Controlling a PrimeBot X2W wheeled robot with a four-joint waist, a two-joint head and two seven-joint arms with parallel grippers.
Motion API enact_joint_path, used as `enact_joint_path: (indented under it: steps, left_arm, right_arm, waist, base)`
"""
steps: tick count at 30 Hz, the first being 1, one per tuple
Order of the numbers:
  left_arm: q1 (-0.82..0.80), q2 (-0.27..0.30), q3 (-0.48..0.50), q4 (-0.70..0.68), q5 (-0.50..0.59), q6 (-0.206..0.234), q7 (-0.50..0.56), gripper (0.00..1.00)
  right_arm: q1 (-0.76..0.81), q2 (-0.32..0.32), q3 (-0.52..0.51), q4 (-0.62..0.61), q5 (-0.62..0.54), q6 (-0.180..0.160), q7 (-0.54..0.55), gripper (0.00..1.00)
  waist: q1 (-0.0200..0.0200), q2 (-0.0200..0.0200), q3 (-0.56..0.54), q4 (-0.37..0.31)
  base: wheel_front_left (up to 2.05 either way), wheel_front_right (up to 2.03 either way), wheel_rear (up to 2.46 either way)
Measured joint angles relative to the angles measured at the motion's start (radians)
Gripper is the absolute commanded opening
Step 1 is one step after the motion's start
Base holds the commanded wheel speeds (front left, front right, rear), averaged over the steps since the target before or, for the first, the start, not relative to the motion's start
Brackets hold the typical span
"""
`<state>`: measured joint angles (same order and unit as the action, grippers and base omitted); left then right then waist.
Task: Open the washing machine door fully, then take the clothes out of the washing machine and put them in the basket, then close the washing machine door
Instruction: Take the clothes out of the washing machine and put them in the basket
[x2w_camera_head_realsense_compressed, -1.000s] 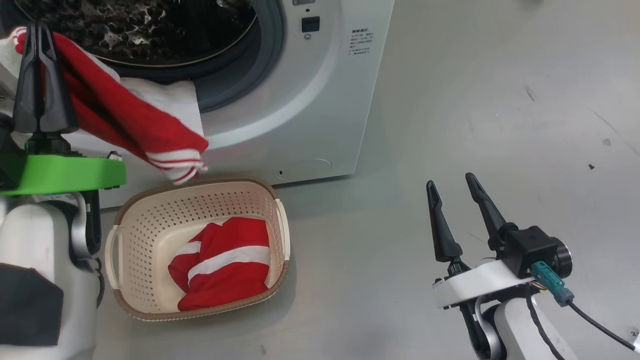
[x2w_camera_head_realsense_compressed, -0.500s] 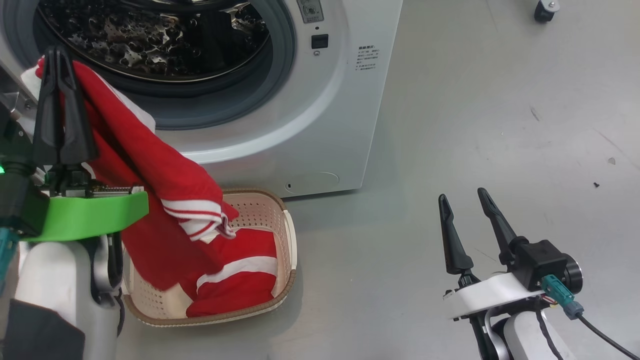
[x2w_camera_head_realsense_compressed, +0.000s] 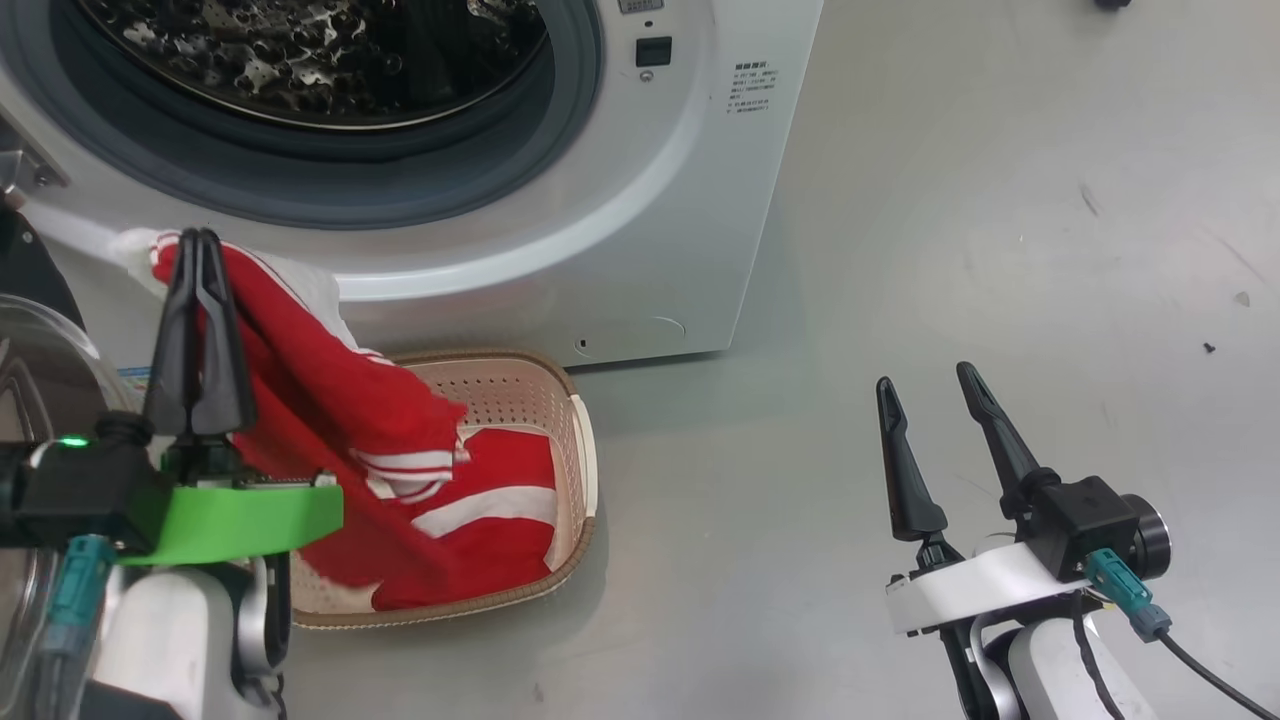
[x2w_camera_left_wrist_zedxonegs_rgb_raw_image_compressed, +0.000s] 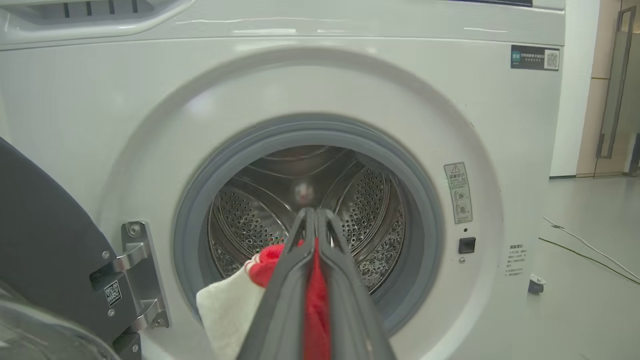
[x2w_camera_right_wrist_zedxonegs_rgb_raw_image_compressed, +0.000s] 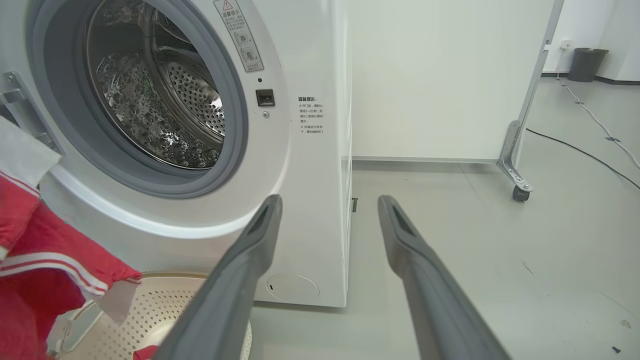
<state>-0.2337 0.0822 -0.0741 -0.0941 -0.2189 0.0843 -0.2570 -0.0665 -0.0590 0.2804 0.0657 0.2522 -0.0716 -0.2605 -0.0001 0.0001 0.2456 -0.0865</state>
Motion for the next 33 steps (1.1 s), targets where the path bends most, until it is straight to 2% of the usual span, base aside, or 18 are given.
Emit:
enact_joint_path:
  steps: [9,16,19,27,33]
  left_arm:
    - [0.038,-0.01,-0.026,0.088,-0.012,0.0,0.001,0.0]
    - [0.037,-0.012,-0.03,0.211,-0.049,-0.002,0.029,0.0]
    - [0.03,-0.015,-0.035,0.272,-0.072,-0.017,0.052,0.0]
    - [-0.087,-0.018,-0.016,0.425,-0.112,-0.032,0.085,0.0]
    - [-0.195,0.007,0.002,0.48,-0.109,-0.038,0.086,0.0]
  right_arm:
    - [-0.002,0.001,0.001,-0.028,-0.009,0.003,0.0,1.0]
    - [-0.021,0.002,0.008,-0.054,-0.013,0.009,0.0,1.0]
    - [-0.036,0.002,0.007,-0.067,-0.013,0.009,0.0,1.0]
    - [-0.079,0.004,0.012,-0.087,-0.013,0.018,0.0,1.0]
    - [-0.11,0.006,0.016,-0.098,-0.007,0.018,0.0,1.0]
  waist:
    - [0.0,0.0,0.062,-0.008]
    - [0.0,0.0,0.132,-0.023]
    - [0.0,0.0,0.167,-0.033]
    - [0.0001,0.0,0.268,-0.062]
    - [0.0001,0.0,0.34,-0.091]
  base:
    - [0.0,0.0,0.0]
    - [0.0,0.0,0.0]
    - [0.0,0.0,0.0]
    - [0.0,0.0,0.0]
    - [0.0,0.0,0.0]
